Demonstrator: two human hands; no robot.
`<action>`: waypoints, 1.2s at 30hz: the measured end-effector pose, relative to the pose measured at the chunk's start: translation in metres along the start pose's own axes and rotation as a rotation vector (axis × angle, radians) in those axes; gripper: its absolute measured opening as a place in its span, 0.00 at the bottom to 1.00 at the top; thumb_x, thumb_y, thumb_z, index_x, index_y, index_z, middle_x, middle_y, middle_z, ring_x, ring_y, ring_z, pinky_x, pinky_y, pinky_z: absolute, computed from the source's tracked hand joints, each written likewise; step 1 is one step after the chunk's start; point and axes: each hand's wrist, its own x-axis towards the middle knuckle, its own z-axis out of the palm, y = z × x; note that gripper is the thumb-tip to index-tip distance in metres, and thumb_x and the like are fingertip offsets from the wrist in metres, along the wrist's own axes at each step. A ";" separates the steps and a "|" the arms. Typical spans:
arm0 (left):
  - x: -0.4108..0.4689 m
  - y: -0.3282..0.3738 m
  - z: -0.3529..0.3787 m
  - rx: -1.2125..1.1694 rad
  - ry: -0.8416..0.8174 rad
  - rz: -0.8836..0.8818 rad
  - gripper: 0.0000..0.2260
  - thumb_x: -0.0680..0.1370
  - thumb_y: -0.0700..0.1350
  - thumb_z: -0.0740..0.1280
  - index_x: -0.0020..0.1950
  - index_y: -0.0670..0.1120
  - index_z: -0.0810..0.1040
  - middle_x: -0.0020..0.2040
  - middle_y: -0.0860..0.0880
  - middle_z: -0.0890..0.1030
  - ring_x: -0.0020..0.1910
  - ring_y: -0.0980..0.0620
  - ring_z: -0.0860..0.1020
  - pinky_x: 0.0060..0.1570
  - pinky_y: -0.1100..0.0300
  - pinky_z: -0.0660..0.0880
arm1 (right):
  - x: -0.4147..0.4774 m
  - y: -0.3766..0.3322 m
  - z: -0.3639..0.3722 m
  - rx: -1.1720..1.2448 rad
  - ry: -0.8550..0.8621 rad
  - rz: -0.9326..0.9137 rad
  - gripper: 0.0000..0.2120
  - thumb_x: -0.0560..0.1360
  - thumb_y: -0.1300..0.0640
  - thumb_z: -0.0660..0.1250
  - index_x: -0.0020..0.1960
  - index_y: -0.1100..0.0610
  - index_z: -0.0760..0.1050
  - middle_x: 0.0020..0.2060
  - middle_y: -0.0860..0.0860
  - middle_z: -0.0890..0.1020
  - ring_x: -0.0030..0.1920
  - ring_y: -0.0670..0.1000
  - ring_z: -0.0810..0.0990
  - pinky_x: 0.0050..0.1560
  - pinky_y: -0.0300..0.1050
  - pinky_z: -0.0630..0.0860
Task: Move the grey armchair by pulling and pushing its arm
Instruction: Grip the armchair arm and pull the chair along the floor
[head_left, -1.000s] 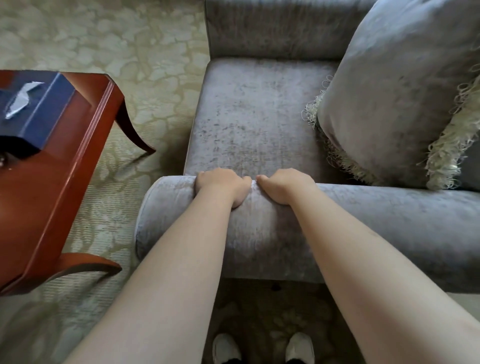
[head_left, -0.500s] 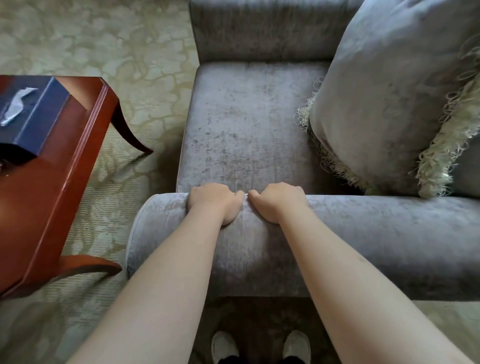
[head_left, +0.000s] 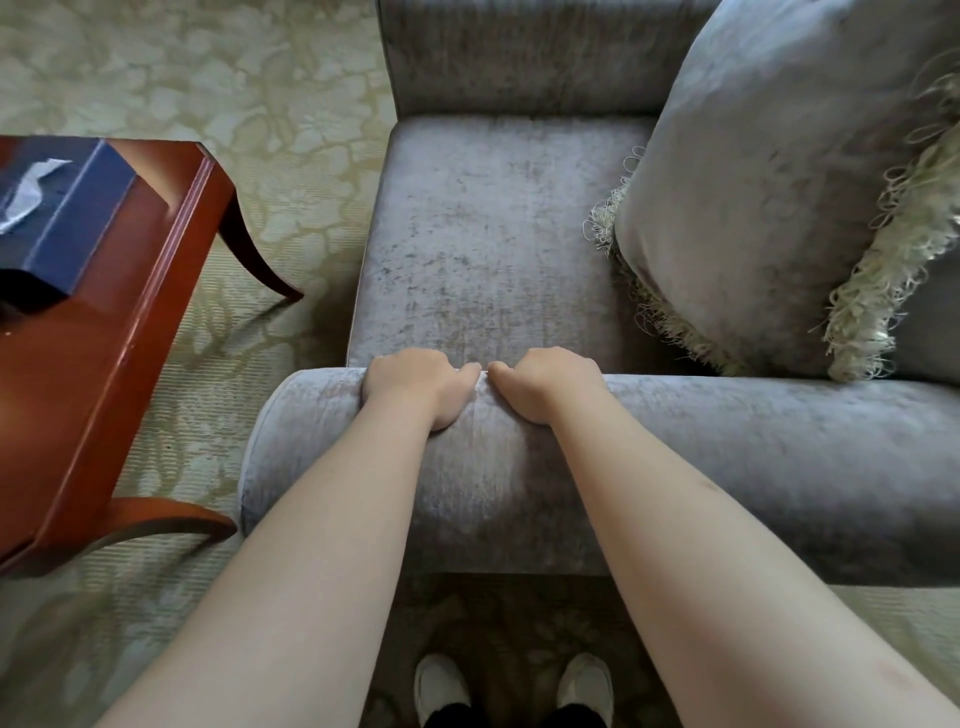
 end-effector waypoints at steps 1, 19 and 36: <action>-0.001 0.000 0.000 0.010 -0.018 -0.005 0.28 0.78 0.62 0.48 0.61 0.45 0.76 0.62 0.43 0.77 0.61 0.42 0.73 0.60 0.49 0.66 | -0.001 0.000 -0.001 -0.004 -0.018 0.005 0.28 0.77 0.41 0.47 0.58 0.57 0.76 0.58 0.56 0.79 0.59 0.56 0.75 0.56 0.50 0.65; -0.009 0.022 -0.004 0.068 -0.224 -0.120 0.24 0.79 0.55 0.46 0.66 0.46 0.72 0.67 0.43 0.72 0.65 0.43 0.69 0.65 0.47 0.61 | -0.036 0.032 -0.001 0.099 0.125 -0.124 0.14 0.77 0.50 0.51 0.44 0.55 0.73 0.51 0.56 0.79 0.53 0.59 0.76 0.46 0.49 0.63; -0.028 0.346 0.016 -0.192 -0.104 0.383 0.17 0.75 0.47 0.57 0.59 0.43 0.77 0.59 0.43 0.78 0.57 0.43 0.76 0.47 0.54 0.64 | -0.045 0.313 -0.049 -0.126 0.008 0.313 0.15 0.75 0.53 0.57 0.55 0.57 0.78 0.58 0.58 0.79 0.55 0.59 0.78 0.43 0.43 0.69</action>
